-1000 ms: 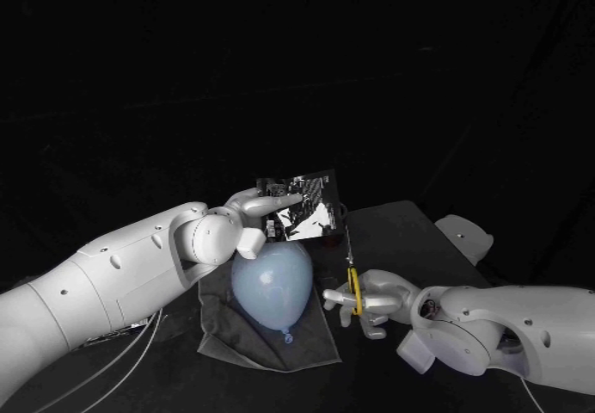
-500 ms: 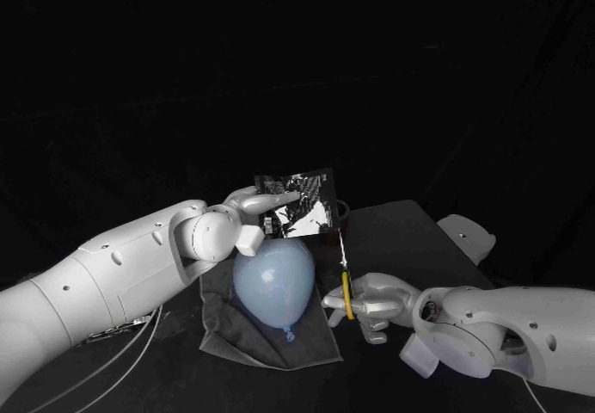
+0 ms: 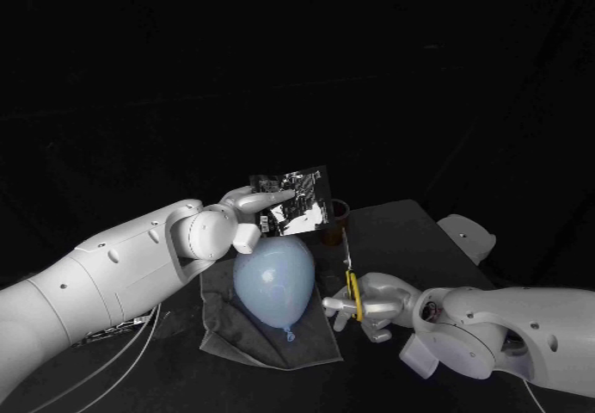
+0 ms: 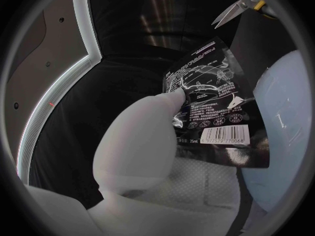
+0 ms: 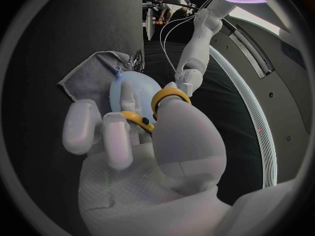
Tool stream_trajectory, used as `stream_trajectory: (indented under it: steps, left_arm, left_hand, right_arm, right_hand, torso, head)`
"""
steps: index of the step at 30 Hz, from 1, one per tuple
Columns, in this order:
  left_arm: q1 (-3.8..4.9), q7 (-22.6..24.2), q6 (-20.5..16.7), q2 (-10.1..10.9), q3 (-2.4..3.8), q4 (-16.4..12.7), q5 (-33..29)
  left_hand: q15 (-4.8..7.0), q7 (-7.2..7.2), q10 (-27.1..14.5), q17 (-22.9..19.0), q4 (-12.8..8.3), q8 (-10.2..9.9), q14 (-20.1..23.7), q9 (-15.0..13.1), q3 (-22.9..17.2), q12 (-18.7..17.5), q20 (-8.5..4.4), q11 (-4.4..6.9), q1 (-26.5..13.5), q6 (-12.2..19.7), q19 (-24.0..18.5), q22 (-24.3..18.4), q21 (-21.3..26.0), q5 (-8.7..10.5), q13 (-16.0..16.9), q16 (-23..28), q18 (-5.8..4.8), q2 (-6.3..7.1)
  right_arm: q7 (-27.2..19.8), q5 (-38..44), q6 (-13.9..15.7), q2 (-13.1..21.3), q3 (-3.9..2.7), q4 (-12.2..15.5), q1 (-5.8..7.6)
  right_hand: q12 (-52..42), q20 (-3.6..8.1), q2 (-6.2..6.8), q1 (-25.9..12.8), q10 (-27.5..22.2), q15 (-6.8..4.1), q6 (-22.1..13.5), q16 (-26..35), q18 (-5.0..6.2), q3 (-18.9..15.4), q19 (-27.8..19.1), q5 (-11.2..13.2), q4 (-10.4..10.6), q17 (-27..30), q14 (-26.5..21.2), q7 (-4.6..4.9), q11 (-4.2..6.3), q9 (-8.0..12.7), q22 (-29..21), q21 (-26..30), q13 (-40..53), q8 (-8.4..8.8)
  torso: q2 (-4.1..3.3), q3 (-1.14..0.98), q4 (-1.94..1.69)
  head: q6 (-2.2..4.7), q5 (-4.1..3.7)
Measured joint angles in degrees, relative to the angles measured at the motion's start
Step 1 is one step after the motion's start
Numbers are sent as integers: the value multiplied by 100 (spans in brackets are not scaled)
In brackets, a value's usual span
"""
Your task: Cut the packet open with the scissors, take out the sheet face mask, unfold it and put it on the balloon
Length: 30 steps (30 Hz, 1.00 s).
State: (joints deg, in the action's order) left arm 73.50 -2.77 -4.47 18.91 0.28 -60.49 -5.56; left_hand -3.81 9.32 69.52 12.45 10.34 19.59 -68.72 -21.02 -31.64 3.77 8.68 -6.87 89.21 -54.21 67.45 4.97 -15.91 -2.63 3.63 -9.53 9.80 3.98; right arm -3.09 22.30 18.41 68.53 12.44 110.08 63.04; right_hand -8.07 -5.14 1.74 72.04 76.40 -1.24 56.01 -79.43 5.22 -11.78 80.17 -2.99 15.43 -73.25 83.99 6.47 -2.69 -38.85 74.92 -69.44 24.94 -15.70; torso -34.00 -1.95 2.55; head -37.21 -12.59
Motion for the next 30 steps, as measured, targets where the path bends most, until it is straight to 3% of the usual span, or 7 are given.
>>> stream_trajectory:
  steps: [4,7,11,17,20,29,30]
  left_arm:
    - [0,3,-7,11,0,20,-36]
    - [0,4,-11,21,0,36,-57]
    - [0,4,-15,32,1,52,-78]
    - [0,4,-17,39,1,69,-103]
    - [0,4,-16,42,1,71,-121]
    - [0,2,0,71,6,65,-170]
    - [0,-2,3,78,7,65,-175]
  left_hand:
    - [0,0,0,3,0,-2,0,0,0,0,13,0,7,1,13,0,0,0,0,0,-2,-7]
    - [-1,-1,0,5,0,-4,1,-1,0,0,13,0,13,1,13,0,0,0,0,0,-4,-12]
    - [-1,-1,0,5,-16,-5,1,-1,-16,0,13,0,13,1,13,-1,0,1,0,0,-7,-12]
    - [-2,-1,0,5,-16,-18,2,-6,-16,0,13,0,12,2,12,-1,0,2,0,0,-10,-12]
    - [-2,-2,0,5,-16,-21,2,-10,-15,0,13,0,13,2,12,-1,0,12,0,1,-12,-12]
    - [-3,3,0,9,-32,-1,3,-54,-31,0,-7,0,12,-3,32,-1,0,0,0,1,-19,-11]
    - [-3,3,0,9,-33,0,3,-55,-31,0,-7,0,12,-3,32,-1,0,0,0,1,-32,-12]
  right_arm:
    - [-16,-79,64,5,0,-7,0]
    - [-17,-127,111,9,-1,-9,0]
    - [-3,-163,147,12,-1,-13,0]
    - [11,-192,146,10,-1,-13,0]
    - [13,-211,139,1,-1,-15,0]
    - [21,-224,57,-55,-5,-10,1]
    - [23,-215,27,-61,-6,-1,3]
  right_hand:
    - [-859,280,-61,408,363,-305,502,-28,-87,-2,111,-284,-186,-79,-2,-340,122,-532,-2,-213,876,-584]
    - [-1118,382,-67,461,360,-414,422,-103,-90,-121,146,-392,-142,-159,2,-475,124,-1374,-1,-284,2934,-1235]
    - [-1120,412,-81,475,355,-440,311,-184,-93,-316,118,-310,4,-167,-5,-403,129,-2264,0,-295,4311,-1825]
    - [-1140,412,-100,360,345,-440,268,-394,-96,-582,118,-95,64,-185,-5,-420,139,-2900,2,-342,4897,-2288]
    - [-1320,452,-131,303,326,-486,506,-539,-98,-765,157,-32,60,-184,9,-666,160,-3472,3,-408,4904,-3498]
    - [-1440,452,-171,262,312,-491,342,-592,-132,-865,157,-32,75,-165,5,-626,190,-3473,3,-410,4949,-3589]
    - [-1441,465,-179,246,268,-492,230,-592,-132,-925,141,-13,79,-165,4,-546,234,-3562,3,-380,4960,-3414]
  torso:
    - [1,2,0]
    - [1,2,-1]
    - [1,4,-3]
    - [1,4,-2]
    - [1,3,0]
    - [2,-8,3]
    - [2,-11,4]
  head:
    - [3,0]
    - [8,1]
    - [10,-1]
    - [10,6]
    - [10,6]
    - [4,20]
    - [1,20]
